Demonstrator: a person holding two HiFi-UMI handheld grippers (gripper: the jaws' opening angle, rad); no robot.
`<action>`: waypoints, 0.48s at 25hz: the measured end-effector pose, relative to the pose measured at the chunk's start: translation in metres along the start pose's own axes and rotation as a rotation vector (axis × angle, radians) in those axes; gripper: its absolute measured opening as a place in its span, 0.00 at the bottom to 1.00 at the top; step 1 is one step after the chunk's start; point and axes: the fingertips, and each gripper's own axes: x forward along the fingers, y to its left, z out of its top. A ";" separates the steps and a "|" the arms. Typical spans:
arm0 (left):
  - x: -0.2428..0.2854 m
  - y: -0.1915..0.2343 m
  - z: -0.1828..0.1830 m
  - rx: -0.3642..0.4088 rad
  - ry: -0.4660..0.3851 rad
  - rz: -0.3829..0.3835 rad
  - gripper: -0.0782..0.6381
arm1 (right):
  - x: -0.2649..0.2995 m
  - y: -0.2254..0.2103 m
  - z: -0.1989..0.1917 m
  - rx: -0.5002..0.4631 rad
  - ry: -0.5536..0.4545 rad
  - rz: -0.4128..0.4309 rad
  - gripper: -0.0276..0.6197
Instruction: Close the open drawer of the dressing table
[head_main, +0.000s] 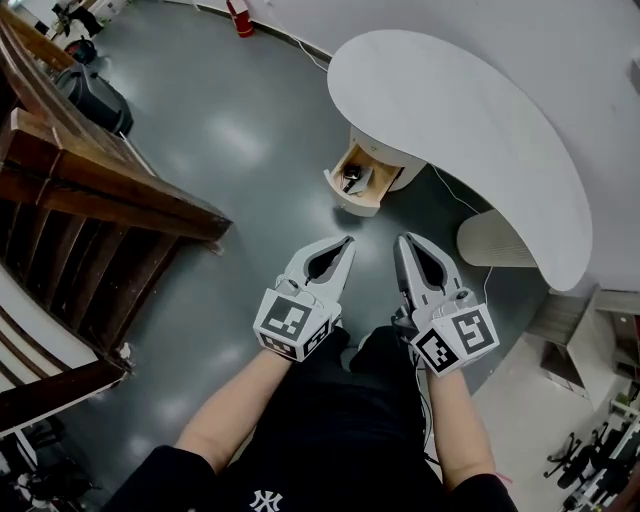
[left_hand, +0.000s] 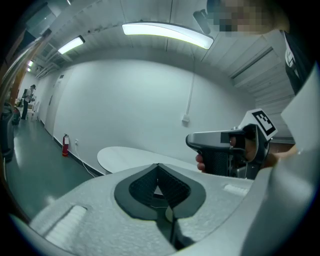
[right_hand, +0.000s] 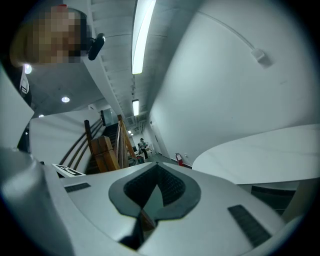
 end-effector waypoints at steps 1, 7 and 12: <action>0.004 0.006 -0.003 0.001 0.000 0.001 0.12 | 0.007 -0.004 -0.002 -0.005 0.004 0.003 0.07; 0.030 0.048 -0.042 0.000 0.028 0.021 0.12 | 0.058 -0.033 -0.041 -0.017 0.064 0.038 0.07; 0.063 0.091 -0.082 -0.002 0.041 0.072 0.12 | 0.100 -0.068 -0.081 -0.051 0.118 0.079 0.07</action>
